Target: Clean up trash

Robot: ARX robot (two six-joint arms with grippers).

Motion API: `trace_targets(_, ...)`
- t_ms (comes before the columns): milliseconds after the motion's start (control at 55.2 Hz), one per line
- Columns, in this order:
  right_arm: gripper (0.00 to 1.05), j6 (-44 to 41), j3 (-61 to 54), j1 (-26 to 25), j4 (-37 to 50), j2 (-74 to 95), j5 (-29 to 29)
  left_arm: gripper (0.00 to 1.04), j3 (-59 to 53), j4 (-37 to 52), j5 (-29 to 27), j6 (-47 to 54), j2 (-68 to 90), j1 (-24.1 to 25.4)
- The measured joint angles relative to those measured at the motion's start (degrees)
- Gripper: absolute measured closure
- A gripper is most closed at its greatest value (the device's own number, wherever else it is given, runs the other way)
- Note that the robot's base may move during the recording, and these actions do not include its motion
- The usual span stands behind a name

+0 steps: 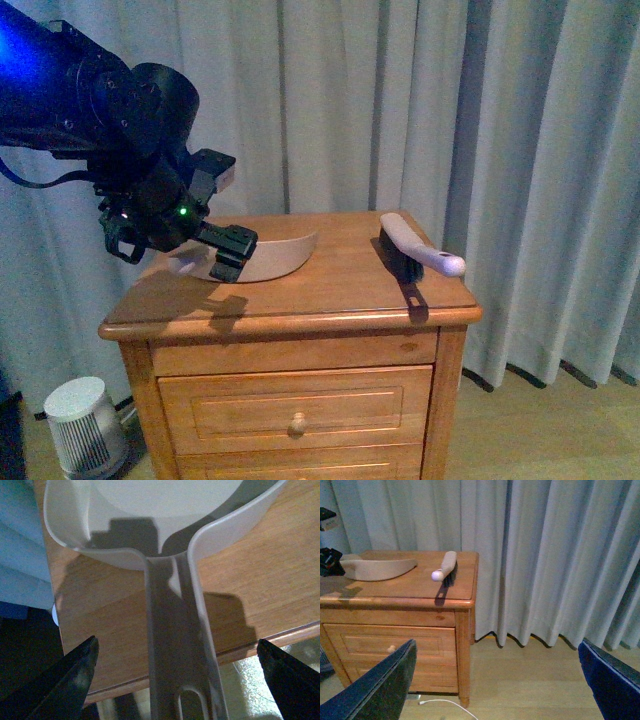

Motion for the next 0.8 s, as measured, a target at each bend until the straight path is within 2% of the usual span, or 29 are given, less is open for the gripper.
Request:
trace_targets(326,0.07,0.0,0.0,0.0,0.0,0.0,0.0,0.08,0.1,1.2,0.0,1.3,0.3,0.2)
trace_targets(435,0.07,0.0,0.0,0.0,0.0,0.0,0.0,0.35,-0.2,1.6,-0.5,1.6,0.3,0.3)
trace_targets(616,0.07,0.0,0.0,0.0,0.0,0.0,0.0,0.66,-1.0,1.9,-0.6,1.9,0.3,0.5)
trace_targets(670,0.07,0.0,0.0,0.0,0.0,0.0,0.0,0.73,-1.4,2.0,-0.9,2.0,0.3,0.5)
trace_targets(797,0.07,0.0,0.0,0.0,0.0,0.0,0.0,0.75,-2.1,2.4,-1.0,2.1,0.3,0.5)
